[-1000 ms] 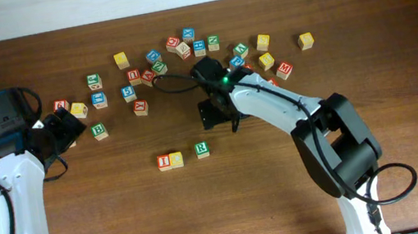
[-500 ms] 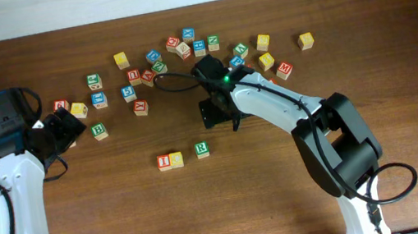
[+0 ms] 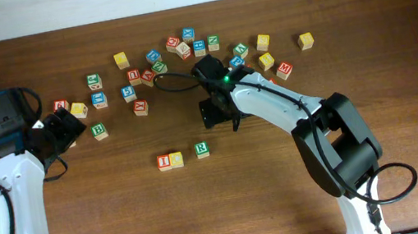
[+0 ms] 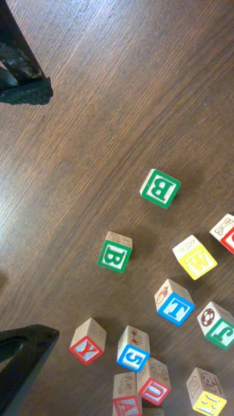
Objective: Spell out ICRA
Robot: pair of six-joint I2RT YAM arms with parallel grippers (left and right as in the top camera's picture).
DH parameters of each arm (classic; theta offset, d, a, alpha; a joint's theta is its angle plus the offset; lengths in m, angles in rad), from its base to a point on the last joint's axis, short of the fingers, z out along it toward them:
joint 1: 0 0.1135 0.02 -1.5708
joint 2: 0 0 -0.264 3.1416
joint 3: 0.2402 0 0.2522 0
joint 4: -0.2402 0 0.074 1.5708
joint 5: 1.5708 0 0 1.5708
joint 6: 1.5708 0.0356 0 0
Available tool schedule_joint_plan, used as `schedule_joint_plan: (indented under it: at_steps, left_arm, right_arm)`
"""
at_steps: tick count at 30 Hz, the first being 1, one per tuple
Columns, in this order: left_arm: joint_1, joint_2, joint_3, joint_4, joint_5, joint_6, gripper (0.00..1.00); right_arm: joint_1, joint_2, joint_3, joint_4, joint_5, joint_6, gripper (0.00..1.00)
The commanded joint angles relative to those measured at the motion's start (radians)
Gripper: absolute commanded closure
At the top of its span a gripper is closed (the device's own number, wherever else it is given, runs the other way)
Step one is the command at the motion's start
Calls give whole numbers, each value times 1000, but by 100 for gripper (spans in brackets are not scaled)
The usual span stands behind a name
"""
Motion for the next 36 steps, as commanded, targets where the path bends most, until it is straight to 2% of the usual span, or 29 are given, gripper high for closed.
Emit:
schedule_joint_plan:
  at_steps: [1, 5, 8, 10, 12, 14, 15, 16, 17, 20, 24, 31, 36]
  left_arm:
    - [6, 3, 3, -1, 7, -2, 1]
    - [6, 3, 3, -1, 7, -2, 1]
    - [6, 3, 3, -1, 7, -2, 1]
    - [6, 3, 3, -1, 7, -2, 1]
    - [6, 3, 3, -1, 7, -2, 1]
    - [6, 3, 3, -1, 7, -3, 1]
    - [6, 3, 3, -1, 7, -2, 1]
    - [6, 3, 3, -1, 7, -2, 1]
    - [6, 3, 3, -1, 7, -2, 1]
    - [6, 3, 3, -1, 7, -2, 0]
    - [6, 3, 3, -1, 7, -2, 1]
    - [6, 3, 3, -1, 7, -2, 1]
    - [6, 3, 3, -1, 7, -2, 1]
  right_arm:
    - [-1, -14, -7, 0, 15, 2, 2]
    - [-1, -14, -7, 14, 10, 3, 2]
    - [0, -14, -7, -27, -106, 2, 2]
    - [0, -14, -7, -32, -117, 1, 2]
    - [-8, -14, 19, -14, -117, -48, 3]
    - [-22, -20, 82, -75, -118, -47, 39]
    - [-28, -25, 122, -120, -118, -47, 68]
    - [-33, -31, 157, -160, -118, -47, 92]
    - [-34, -45, 215, -225, -117, -47, 96]
    - [-32, -87, 299, -315, -117, -47, 96]
    - [-32, -109, 315, -345, -127, -47, 96]
    - [-23, -79, 223, -336, -283, -43, 96]
    - [20, -79, 127, -279, -283, -43, 96]
